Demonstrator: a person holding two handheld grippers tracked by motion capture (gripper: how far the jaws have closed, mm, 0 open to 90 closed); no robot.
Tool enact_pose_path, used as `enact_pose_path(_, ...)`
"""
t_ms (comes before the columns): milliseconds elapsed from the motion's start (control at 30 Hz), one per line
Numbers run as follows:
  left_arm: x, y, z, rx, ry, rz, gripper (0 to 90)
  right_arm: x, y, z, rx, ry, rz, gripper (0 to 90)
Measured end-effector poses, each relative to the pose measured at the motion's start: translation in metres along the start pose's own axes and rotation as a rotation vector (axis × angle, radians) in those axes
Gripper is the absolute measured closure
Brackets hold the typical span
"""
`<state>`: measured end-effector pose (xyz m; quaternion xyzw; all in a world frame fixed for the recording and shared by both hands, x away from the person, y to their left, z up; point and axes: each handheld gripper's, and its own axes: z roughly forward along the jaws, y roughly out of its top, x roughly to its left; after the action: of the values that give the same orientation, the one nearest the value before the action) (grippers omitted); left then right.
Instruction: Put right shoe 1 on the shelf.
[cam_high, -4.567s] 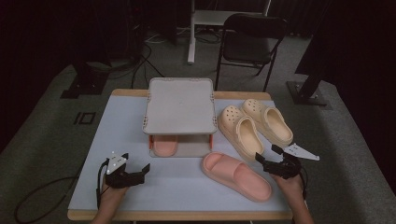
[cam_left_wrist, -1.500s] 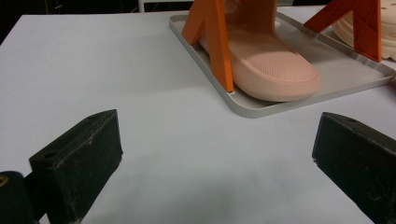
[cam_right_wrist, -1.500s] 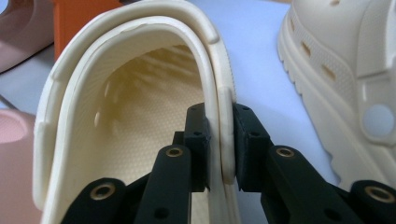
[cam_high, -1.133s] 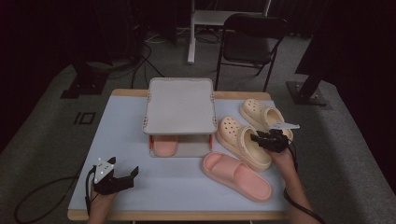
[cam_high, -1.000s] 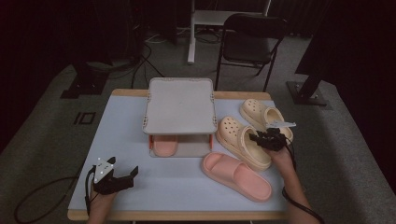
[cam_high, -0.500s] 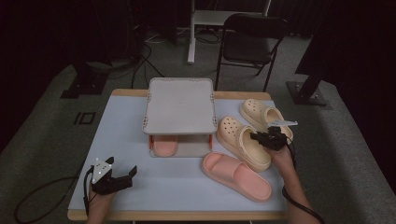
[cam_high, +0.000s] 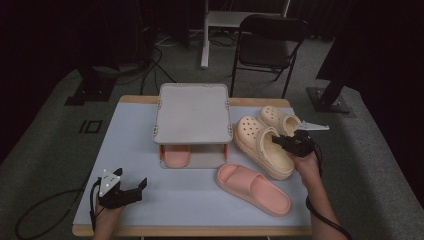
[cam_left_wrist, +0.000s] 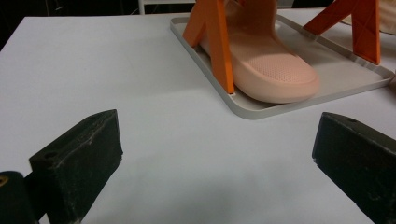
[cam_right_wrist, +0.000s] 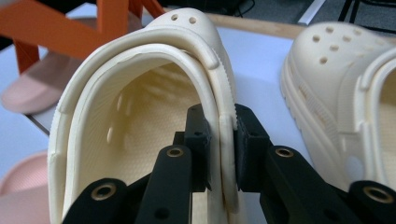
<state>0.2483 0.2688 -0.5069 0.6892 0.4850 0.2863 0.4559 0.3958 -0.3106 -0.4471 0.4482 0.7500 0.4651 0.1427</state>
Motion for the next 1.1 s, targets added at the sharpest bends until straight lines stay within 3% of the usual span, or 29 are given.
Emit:
enact_pose_path(733, 0.0, 0.001, -0.001, -0.007, 0.003, 0.001, 1.6, 0.009, 0.05, -0.037, -0.098, -0.08, 0.069, 78.1)
enact_pose_path(1100, 0.001, 0.001, -0.002, -0.012, 0.004, 0.004, 1.6, 0.022, 0.078, -0.042, -0.146, -0.076, 0.077, 78.1)
